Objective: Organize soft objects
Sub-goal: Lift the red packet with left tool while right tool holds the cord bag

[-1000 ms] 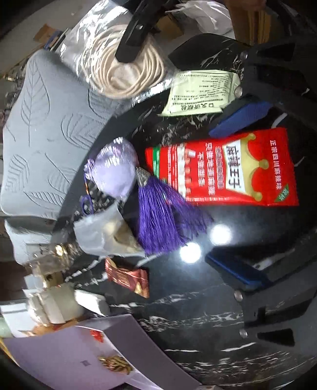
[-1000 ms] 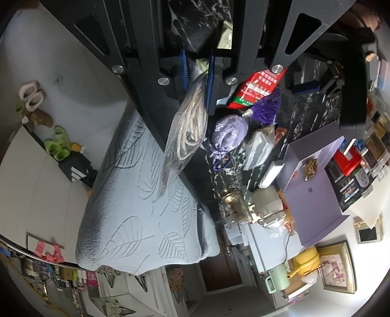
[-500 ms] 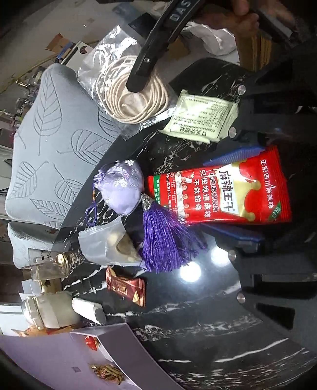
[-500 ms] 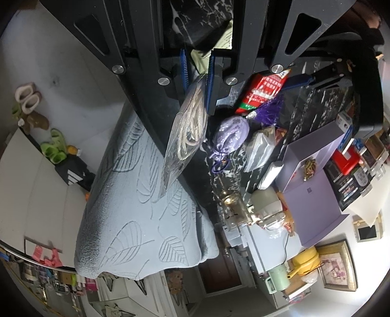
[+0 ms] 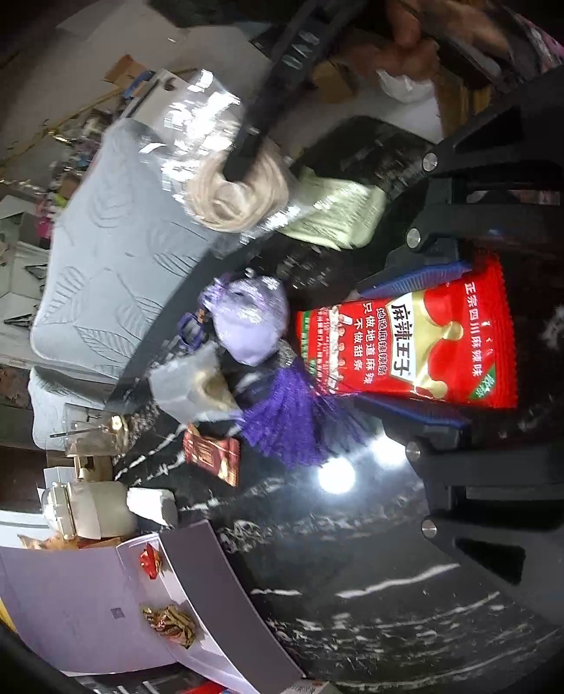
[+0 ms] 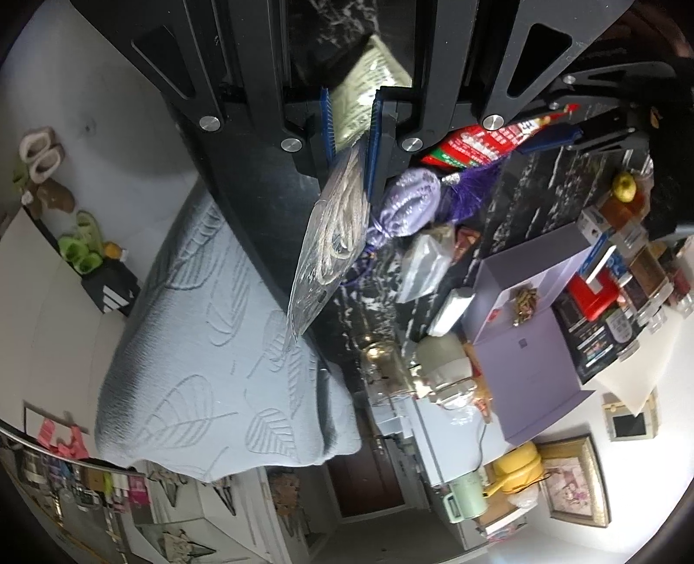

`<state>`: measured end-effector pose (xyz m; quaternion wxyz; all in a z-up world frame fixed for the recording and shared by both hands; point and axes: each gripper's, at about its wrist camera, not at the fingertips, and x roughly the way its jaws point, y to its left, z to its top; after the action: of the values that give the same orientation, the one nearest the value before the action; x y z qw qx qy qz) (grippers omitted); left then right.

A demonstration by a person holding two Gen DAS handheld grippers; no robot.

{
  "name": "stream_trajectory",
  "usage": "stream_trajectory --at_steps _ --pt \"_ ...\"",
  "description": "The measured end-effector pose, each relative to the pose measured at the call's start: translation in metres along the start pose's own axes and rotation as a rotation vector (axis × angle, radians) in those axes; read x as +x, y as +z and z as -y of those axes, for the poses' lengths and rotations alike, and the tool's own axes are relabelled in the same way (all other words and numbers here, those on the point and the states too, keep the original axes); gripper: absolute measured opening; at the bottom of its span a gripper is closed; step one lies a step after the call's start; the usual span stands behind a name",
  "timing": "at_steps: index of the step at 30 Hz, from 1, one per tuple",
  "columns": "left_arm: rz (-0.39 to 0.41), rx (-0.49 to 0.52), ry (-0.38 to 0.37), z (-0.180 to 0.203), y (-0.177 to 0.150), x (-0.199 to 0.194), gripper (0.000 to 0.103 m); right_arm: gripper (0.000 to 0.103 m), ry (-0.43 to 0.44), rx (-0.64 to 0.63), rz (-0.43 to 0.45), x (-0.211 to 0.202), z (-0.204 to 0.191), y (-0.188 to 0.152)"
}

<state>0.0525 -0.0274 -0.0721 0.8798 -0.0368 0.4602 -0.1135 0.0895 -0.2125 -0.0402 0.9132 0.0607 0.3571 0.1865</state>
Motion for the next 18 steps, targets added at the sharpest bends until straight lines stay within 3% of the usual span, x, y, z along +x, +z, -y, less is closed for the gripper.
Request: stream_trajectory --at_steps 3,8,11,12,13,14,15,18 --pt "-0.045 -0.015 0.013 -0.006 -0.008 0.008 0.044 0.013 0.004 -0.013 0.002 -0.001 -0.006 -0.002" --pt "-0.035 -0.039 -0.002 -0.007 -0.014 0.006 0.047 0.013 -0.003 -0.015 0.004 -0.006 -0.013 -0.005" --pt "-0.037 -0.026 0.008 -0.003 -0.015 0.006 0.055 0.013 -0.009 -0.010 0.009 -0.010 -0.015 -0.007" --pt "-0.038 -0.020 0.009 -0.002 -0.015 0.008 0.067 0.013 -0.010 -0.009 0.011 -0.011 -0.016 -0.007" --pt "-0.047 -0.008 0.019 0.002 -0.016 0.010 0.087 0.013 -0.012 -0.007 0.014 -0.013 -0.016 -0.008" --pt "-0.060 -0.003 0.031 0.003 -0.015 0.013 0.095 0.013 -0.013 -0.006 0.017 -0.014 -0.017 -0.008" --pt "-0.065 0.002 0.044 0.004 -0.016 0.016 0.101 0.013 -0.015 -0.005 0.020 -0.015 -0.018 -0.009" --pt "-0.041 0.021 0.079 0.008 -0.018 0.016 0.101 0.013 -0.019 -0.003 0.027 -0.020 -0.019 -0.011"
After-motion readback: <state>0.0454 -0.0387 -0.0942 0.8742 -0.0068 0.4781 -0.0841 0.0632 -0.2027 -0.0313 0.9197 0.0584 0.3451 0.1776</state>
